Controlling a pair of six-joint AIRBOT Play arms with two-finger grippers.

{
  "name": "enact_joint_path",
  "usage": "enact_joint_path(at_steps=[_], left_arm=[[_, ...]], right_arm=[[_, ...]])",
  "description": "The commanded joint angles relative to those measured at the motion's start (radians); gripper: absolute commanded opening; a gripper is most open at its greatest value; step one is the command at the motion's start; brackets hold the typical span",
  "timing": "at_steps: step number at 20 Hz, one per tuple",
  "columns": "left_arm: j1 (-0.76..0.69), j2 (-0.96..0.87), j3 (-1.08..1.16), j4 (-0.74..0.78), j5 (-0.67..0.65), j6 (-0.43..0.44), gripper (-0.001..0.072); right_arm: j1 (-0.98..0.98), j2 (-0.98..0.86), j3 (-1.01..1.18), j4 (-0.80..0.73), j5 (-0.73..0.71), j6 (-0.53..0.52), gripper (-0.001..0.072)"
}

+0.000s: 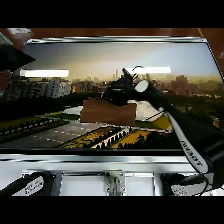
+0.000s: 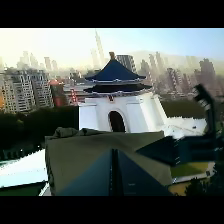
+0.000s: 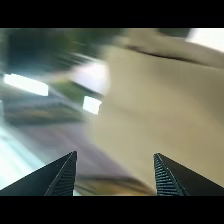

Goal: Fold the shirts.

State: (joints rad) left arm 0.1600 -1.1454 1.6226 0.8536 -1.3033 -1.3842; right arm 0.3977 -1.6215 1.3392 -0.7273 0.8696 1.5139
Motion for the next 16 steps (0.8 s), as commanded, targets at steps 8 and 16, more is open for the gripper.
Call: enact_joint_path(at_steps=[8, 16], left_arm=[[-0.005, -0.007, 0.0, 0.022, -0.026, 0.013, 0.004], [-0.005, -0.008, -0.001, 0.023, -0.023, 0.01, 0.004]], right_arm=[[-0.334, -0.007, -0.12, -0.335, 0.359, 0.007, 0.0598], [-0.256, -0.183, -0.119, -0.061, 0.254, -0.126, 0.0504]])
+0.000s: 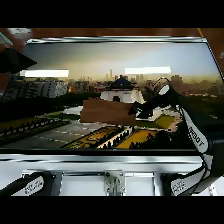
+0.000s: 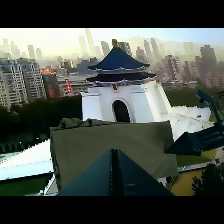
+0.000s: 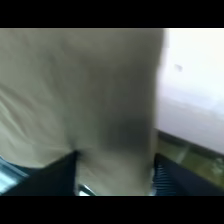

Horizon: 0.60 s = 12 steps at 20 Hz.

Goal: Fold the shirts.

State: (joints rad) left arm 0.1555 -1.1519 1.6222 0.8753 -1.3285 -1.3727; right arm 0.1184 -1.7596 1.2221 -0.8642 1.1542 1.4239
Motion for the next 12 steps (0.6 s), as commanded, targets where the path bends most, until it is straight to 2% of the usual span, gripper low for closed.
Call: enact_joint_path(at_steps=[1, 2, 6, 9, 12], left_arm=[[0.0, -0.002, 0.0, 0.001, 0.009, -0.002, 0.004], [0.0, -0.003, 0.0, 0.0, 0.014, -0.002, 0.004], [-0.001, -0.013, -0.012, 0.001, 0.016, 0.002, 0.004], [-0.001, -0.013, -0.077, 0.001, 0.015, 0.0, 0.004], [-0.001, -0.013, -0.138, 0.0, 0.022, -0.004, 0.004]], right_arm=[[0.026, -0.047, 0.0, 0.078, -0.04, -0.048, 0.0178], [0.02, -0.047, 0.01, 0.078, -0.053, -0.063, 0.0067], [-0.082, -0.011, 0.151, 0.077, -0.097, -0.299, 0.0063], [-0.244, 0.027, 0.262, 0.078, -0.218, -0.284, 0.0063], [-0.464, 0.056, 0.299, 0.077, -0.237, -0.235, 0.0063]])
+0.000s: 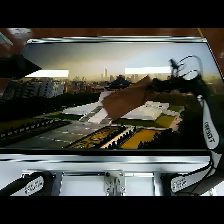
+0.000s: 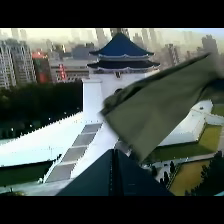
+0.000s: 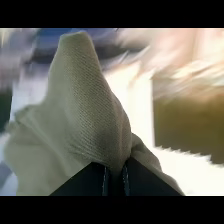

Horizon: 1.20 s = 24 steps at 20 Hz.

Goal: Fold the shirts.

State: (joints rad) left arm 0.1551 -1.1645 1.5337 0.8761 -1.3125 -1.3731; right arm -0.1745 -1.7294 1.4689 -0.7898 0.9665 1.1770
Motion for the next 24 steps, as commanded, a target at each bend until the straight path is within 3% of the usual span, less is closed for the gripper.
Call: enact_joint_path(at_steps=[1, 4, 7, 10, 18, 24], left_arm=[[-0.001, -0.001, -0.068, 0.0, 0.011, -0.011, 0.004], [-0.013, -0.001, -0.099, -0.001, 0.021, -0.032, 0.004], [-0.057, 0.0, -0.098, -0.001, 0.021, -0.035, 0.004], [-0.114, 0.0, -0.098, -0.001, 0.023, -0.035, 0.004], [-0.231, 0.0, -0.098, -0.001, 0.138, -0.039, 0.004], [-0.233, 0.0, -0.098, -0.001, 0.138, -0.037, 0.0041]], right_arm=[[-0.249, 0.03, 0.052, 0.002, -0.02, 0.036, 0.0063], [-0.484, 0.029, 0.052, -0.063, 0.142, 0.102, 0.0062], [-0.716, 0.029, 0.048, -0.246, 0.332, 0.207, 0.0062], [-0.932, 0.046, -0.04, -0.249, 0.439, 0.236, 0.0062], [-1.136, 0.316, -0.673, -0.274, 0.242, 0.198, 0.0063], [-1.183, 0.507, -0.768, -0.445, 0.167, 0.242, 0.0063]])
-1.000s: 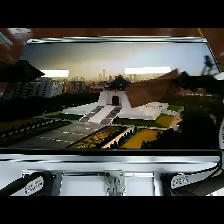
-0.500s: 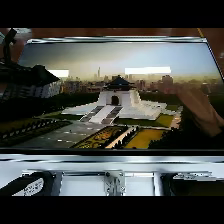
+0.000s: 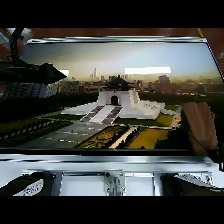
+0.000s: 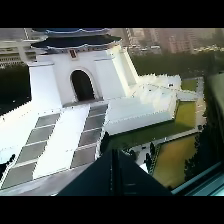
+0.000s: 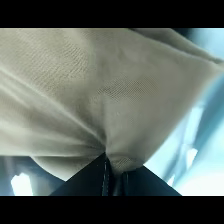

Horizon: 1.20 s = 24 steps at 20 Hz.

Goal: Fold the shirts.

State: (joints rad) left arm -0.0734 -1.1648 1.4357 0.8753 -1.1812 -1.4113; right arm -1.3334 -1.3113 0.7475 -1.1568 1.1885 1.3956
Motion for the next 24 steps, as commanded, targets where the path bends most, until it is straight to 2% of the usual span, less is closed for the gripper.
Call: enact_joint_path(at_steps=[1, 2, 3, 4, 6, 8, 9, 10, 11, 13, 14, 15, 16, 17, 18, 19, 20, 21, 22, 24], left_arm=[[-0.004, 0.0, 0.0, 0.0, 0.007, 0.003, 0.0041], [-0.004, 0.0, 0.0, 0.0, 0.007, 0.004, 0.004], [-0.004, 0.0, 0.0, 0.0, 0.007, 0.004, 0.004], [-0.004, 0.0, 0.0, 0.0, 0.007, 0.004, 0.004], [-0.004, 0.0, 0.0, 0.001, 0.007, 0.004, 0.0041], [-0.004, -0.001, 0.0, 0.001, 0.007, 0.014, 0.0041], [-0.004, -0.001, 0.0, 0.006, 0.006, 0.035, 0.004], [-0.014, -0.001, 0.0, 0.05, -0.001, 0.037, 0.0039], [-0.043, -0.001, 0.0, 0.149, -0.015, 0.032, 0.0038], [-0.159, -0.023, 0.0, 0.489, -0.026, -0.085, 0.0038], [-0.222, -0.048, 0.0, 0.644, -0.036, -0.154, 0.0039], [-0.27, -0.08, 0.001, 0.737, -0.058, -0.199, 0.004], [-0.302, -0.124, 0.003, 0.766, -0.112, -0.202, 0.0044], [-0.317, -0.172, 0.009, 0.763, -0.188, -0.21, 0.0134], [-0.324, -0.223, 0.017, 0.762, -0.272, -0.24, 0.0404], [-0.325, -0.26, 0.017, 0.755, -0.322, -0.244, 0.0551], [-0.324, -0.275, 0.017, 0.741, -0.331, -0.243, 0.0516], [-0.324, -0.272, 0.017, 0.721, -0.304, -0.243, 0.0434], [-0.325, -0.26, 0.017, 0.703, -0.262, -0.244, 0.0392], [-0.324, -0.238, 0.017, 0.695, -0.188, -0.244, 0.0392]], right_arm=[[-0.024, 0.124, -0.047, -0.07, -0.086, 0.026, 0.0089], [-0.024, 0.152, -0.047, -0.047, -0.1, 0.02, 0.0305], [-0.024, 0.181, -0.046, 0.002, -0.102, -0.029, 0.0591], [-0.024, 0.207, -0.039, 0.022, -0.09, -0.059, 0.0637], [-0.024, 0.257, 0.0, -0.04, -0.029, -0.003, 0.0635], [-0.023, 0.304, 0.074, -0.171, 0.045, 0.064, 0.0633], [-0.019, 0.327, 0.118, -0.187, 0.057, 0.02, 0.0633], [0.002, 0.35, 0.168, -0.151, 0.056, -0.089, 0.0633], [0.045, 0.368, 0.214, -0.098, 0.031, -0.134, 0.0632], [0.219, 0.372, 0.285, -0.01, 0.008, -0.18, 0.0632], [0.341, 0.372, 0.307, -0.033, 0.006, -0.178, 0.0632], [0.487, 0.372, 0.316, -0.094, 0.01, -0.155, 0.0632], [0.626, 0.37, 0.316, -0.169, 0.025, -0.103, 0.0632], [0.764, 0.359, 0.316, -0.245, 0.054, -0.037, 0.0632], [0.876, 0.336, 0.316, -0.3, 0.066, 0.027, 0.0634], [0.952, 0.314, 0.316, -0.304, 0.095, 0.053, 0.0634], [1.006, 0.296, 0.316, -0.298, 0.124, 0.059, 0.0633], [1.049, 0.281, 0.316, -0.295, 0.157, 0.074, 0.0633], [1.081, 0.273, 0.316, -0.292, 0.181, 0.082, 0.0633], [1.126, 0.268, 0.316, -0.292, 0.196, 0.082, 0.0633]])
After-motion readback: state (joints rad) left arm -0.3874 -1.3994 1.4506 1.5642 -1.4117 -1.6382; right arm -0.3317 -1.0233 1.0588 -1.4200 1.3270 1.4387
